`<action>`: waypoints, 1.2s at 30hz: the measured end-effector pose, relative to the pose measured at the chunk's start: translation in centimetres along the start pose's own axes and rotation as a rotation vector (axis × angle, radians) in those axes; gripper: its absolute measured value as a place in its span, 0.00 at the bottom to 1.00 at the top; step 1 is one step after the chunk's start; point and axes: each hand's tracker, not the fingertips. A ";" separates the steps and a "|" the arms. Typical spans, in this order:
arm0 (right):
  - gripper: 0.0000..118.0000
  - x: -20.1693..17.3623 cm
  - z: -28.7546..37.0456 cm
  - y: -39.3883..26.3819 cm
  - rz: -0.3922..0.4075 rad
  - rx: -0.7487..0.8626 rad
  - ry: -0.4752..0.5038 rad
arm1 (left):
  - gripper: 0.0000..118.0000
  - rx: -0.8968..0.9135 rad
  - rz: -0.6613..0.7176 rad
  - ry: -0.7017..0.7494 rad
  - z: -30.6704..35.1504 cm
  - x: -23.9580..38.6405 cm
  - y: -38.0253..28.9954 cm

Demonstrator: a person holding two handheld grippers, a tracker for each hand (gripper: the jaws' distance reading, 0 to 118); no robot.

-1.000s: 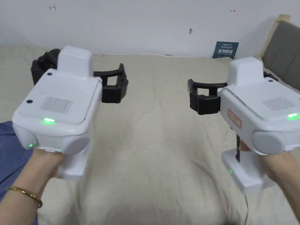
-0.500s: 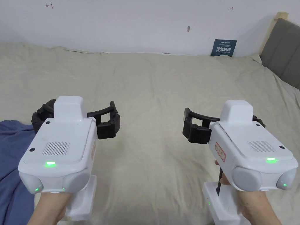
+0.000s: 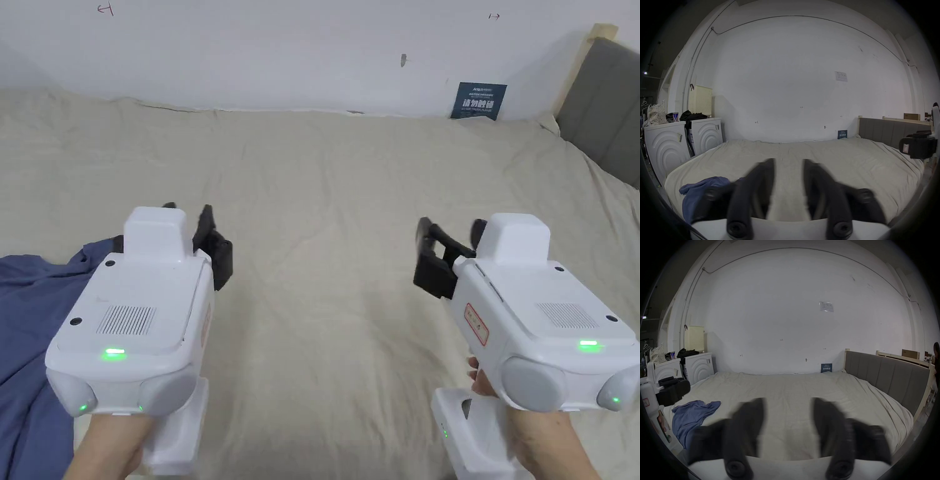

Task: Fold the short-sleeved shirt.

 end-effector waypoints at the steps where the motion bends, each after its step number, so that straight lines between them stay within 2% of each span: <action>1: 0.27 -0.1 -0.2 0.1 0.005 -0.004 0.001 | 0.10 -0.003 0.003 0.005 0.0 0.1 0.0; 2: 0.10 0.0 -0.3 0.0 0.001 -0.010 0.008 | 0.00 -0.001 0.011 0.016 0.0 0.1 0.1; 4: 0.02 0.1 -0.4 0.0 -0.018 -0.018 0.008 | 0.00 -0.003 0.016 0.008 0.1 -0.1 0.1; 26: 0.01 0.0 -0.3 0.7 -0.012 -0.028 0.027 | 0.00 -0.023 0.021 -0.009 0.0 0.1 0.1; 31: 0.01 -1.8 -0.9 0.9 -0.006 -0.032 0.071 | 0.00 -0.022 0.032 0.030 0.4 -1.5 0.3; 36: 0.01 -5.3 -1.9 1.5 0.013 -0.016 0.175 | 0.00 -0.011 0.033 0.139 2.2 -5.1 0.5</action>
